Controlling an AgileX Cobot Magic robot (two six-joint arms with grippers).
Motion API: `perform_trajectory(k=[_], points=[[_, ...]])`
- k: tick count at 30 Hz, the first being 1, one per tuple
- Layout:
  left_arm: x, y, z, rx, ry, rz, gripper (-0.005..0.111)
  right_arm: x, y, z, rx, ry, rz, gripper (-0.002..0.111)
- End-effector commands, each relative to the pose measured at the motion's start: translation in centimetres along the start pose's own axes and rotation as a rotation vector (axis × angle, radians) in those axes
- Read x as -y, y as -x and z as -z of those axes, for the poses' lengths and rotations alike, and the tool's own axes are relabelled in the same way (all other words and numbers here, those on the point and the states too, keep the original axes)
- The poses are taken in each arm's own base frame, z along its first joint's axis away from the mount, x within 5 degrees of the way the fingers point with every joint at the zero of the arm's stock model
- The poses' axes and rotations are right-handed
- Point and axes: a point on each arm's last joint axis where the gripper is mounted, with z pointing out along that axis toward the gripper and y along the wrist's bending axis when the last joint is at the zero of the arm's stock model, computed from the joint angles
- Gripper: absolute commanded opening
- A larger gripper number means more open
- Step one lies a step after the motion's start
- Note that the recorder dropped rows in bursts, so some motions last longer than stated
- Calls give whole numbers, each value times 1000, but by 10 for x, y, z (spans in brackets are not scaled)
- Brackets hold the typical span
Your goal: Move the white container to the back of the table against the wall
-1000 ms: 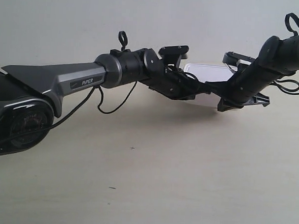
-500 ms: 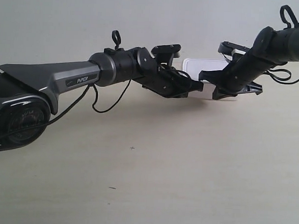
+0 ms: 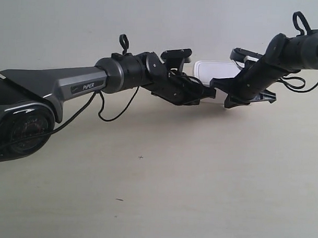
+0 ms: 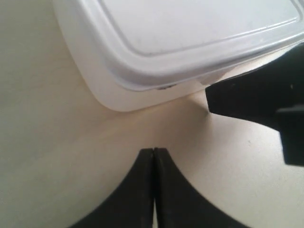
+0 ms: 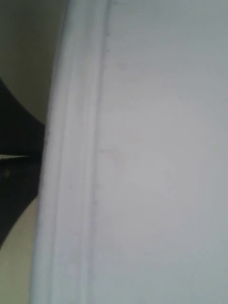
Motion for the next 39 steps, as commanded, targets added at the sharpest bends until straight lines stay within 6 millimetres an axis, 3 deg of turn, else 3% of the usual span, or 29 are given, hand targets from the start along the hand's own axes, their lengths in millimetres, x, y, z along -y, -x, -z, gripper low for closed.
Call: perform_trajectory(k=[1, 15, 24, 39], points=[[0, 5, 1, 37, -3, 16, 0, 1, 6, 2, 42, -3, 4, 0], [0, 6, 0, 58, 2, 49, 0, -4, 24, 8, 94, 13, 16, 0], [5, 2, 4, -19, -26, 4, 0, -4, 32, 10, 179, 5, 20, 0], [12, 0, 3, -33, -47, 8, 0, 2, 35, -2, 249, -18, 29, 0]])
